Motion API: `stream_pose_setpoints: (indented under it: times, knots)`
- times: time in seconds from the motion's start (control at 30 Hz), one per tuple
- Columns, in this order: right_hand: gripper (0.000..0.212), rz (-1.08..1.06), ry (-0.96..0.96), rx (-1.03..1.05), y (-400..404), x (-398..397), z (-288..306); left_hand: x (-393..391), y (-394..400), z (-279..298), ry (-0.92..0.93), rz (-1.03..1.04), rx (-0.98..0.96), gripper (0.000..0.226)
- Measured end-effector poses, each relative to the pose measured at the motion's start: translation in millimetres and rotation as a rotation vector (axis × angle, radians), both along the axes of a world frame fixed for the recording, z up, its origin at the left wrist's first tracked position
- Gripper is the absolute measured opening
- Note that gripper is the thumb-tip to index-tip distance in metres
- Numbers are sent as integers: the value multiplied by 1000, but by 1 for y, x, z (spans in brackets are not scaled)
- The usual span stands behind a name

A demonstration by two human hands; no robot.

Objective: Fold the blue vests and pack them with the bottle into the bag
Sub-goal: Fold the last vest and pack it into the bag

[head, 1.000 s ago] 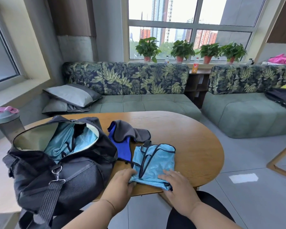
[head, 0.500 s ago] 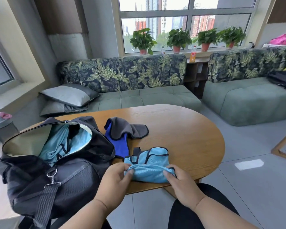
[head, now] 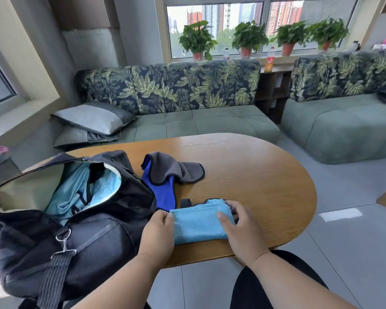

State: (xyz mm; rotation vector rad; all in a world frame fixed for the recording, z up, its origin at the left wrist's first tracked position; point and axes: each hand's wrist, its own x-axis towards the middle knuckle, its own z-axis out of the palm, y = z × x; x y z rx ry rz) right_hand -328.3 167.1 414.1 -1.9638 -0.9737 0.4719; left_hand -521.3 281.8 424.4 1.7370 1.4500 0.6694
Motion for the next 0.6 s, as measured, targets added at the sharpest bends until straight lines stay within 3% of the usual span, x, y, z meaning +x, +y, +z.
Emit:
stream_pose_setpoints:
  times: [0.13, 0.3, 0.33, 0.43, 0.53, 0.6]
  knots:
    - [40, 11, -72, -116, 11, 1, 3, 1, 2, -3, -15, 20, -53, 6]
    - [76, 22, -159, -247, 13, 4, 3, -4, -12, 2, -121, 87, -78, 37]
    - [70, 43, -175, -276, 13, 4, 6, -6, -16, 2, -99, 83, -70, 44]
    - [26, 105, -186, -274, 13, 5, 11, -11, -24, -5, 53, 60, -48, 67]
    - [24, 129, -191, -253, 12, 6, 10, -13, -29, -5, 81, 30, -94, 73]
    - [29, 142, -183, -240, 11, 6, 6, -11, -27, -3, 42, 8, -121, 57]
